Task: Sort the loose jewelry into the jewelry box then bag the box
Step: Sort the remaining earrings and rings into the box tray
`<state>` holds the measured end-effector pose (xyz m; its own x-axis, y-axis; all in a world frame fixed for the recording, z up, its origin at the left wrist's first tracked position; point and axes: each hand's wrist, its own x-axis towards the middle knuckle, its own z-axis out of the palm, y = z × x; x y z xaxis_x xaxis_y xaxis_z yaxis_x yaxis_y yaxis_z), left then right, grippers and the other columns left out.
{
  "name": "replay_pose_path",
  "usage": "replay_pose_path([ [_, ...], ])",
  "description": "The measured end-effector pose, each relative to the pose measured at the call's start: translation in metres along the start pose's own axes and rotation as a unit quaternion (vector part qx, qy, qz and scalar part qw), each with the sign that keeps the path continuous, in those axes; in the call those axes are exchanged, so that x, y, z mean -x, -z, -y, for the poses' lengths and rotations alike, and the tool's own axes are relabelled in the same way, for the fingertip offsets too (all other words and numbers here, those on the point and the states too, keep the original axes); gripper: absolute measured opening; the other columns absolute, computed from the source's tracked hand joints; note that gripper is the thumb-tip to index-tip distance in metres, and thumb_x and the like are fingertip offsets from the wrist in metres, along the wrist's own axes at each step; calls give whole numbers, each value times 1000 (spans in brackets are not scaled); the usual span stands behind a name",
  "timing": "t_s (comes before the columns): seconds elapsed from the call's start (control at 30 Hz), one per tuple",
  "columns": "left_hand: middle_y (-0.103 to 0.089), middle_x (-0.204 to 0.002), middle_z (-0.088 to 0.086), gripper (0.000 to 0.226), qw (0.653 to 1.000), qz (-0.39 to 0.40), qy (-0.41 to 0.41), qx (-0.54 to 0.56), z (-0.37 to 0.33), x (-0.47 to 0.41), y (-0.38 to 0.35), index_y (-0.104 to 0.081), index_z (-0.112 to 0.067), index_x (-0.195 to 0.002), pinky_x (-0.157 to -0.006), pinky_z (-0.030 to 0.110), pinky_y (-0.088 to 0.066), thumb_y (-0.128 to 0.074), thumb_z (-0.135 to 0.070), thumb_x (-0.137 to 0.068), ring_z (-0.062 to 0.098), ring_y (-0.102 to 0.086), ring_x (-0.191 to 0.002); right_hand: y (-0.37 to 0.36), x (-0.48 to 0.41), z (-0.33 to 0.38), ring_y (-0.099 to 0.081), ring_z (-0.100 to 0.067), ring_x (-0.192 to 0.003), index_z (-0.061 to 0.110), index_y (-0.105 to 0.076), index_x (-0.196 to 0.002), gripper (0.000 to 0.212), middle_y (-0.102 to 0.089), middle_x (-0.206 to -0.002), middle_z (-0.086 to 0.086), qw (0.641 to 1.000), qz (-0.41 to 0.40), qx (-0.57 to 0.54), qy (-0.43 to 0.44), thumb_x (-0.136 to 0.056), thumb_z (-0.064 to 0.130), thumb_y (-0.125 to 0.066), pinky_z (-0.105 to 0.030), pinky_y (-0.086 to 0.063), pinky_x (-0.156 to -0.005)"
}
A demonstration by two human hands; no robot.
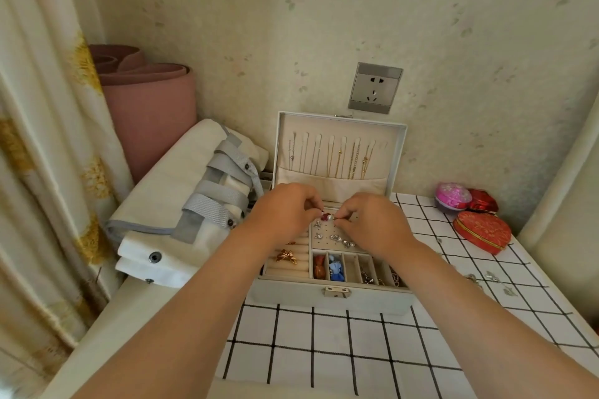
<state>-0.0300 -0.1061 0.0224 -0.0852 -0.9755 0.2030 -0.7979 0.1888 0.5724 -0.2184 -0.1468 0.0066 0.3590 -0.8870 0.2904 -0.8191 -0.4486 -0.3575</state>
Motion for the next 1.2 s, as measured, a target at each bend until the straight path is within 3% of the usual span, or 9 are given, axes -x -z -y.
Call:
replay_pose_path([
  [0.2, -68, -92, -14, 10, 1000, 23, -5, 10, -5, 4, -5, -71, -29, -98, -80, 30, -52, -65, -26, -92, 1, -59, -82, 25, -4, -23, -62, -6, -90, 33, -76, -90, 6, -71, -95, 17, 998, 4, -20, -59, -87, 29, -74, -32, -53, -85],
  [0.43, -65, -92, -17, 12, 999, 33, -17, 31, -14, 1, -17, -72, -32, -100, -75, 18, -46, -66, -26, -92, -3, -56, -80, 30, 7, -44, -63, -4, -86, 33, -77, -83, 5, -69, -88, 18, 998, 36, -15, -49, -84, 28, -76, -35, -55, -84],
  [0.57, -67, -92, -15, 12, 998, 37, -8, 48, -19, 0, -21, -72, -30, -101, -86, 27, -52, -67, -24, -91, 2, -61, -87, 30, 10, -45, -63, -7, -89, 31, -78, -86, 3, -69, -90, 17, 999, 31, 6, -41, -83, 30, -77, -35, -54, -84],
  [0.73, -66, -91, -14, 14, 999, 39, 2, 33, -20, 1, -24, -70, -29, -104, -85, 33, -53, -67, -28, -91, 5, -61, -87, 30, 9, -44, -62, -7, -88, 32, -77, -84, 2, -68, -91, 17, 999, 24, 28, -30, -83, 31, -76, -33, -54, -79],
  [0.93, -66, -85, -14, 5, 999, 23, 6, 47, -24, -1, -26, -68, -31, -93, -82, 34, -55, -68, -28, -89, 2, -61, -83, 31, 10, -42, -63, -8, -86, 30, -78, -85, 7, -68, -91, 14, 997, 42, 55, 18, -85, 26, -73, -33, -55, -78],
  [1.07, -67, -86, -15, 5, 995, -2, 17, 103, -28, -4, -30, -70, -33, -86, -82, 29, -51, -71, -28, -88, 1, -60, -85, 36, 9, -46, -63, -5, -90, 31, -79, -86, 12, -67, -93, 18, 995, 103, 10, -12, -86, 26, -68, -36, -55, -85],
  [1.2, -65, -81, -13, 4, 979, -28, 39, 199, -35, -6, -32, -72, -25, -89, -72, 15, -44, -72, -22, -87, -1, -59, -78, 43, 11, -47, -60, 5, -89, 34, -78, -90, 20, -69, -99, 21, 991, 82, -93, -53, -92, 20, -64, -21, -48, -82],
])
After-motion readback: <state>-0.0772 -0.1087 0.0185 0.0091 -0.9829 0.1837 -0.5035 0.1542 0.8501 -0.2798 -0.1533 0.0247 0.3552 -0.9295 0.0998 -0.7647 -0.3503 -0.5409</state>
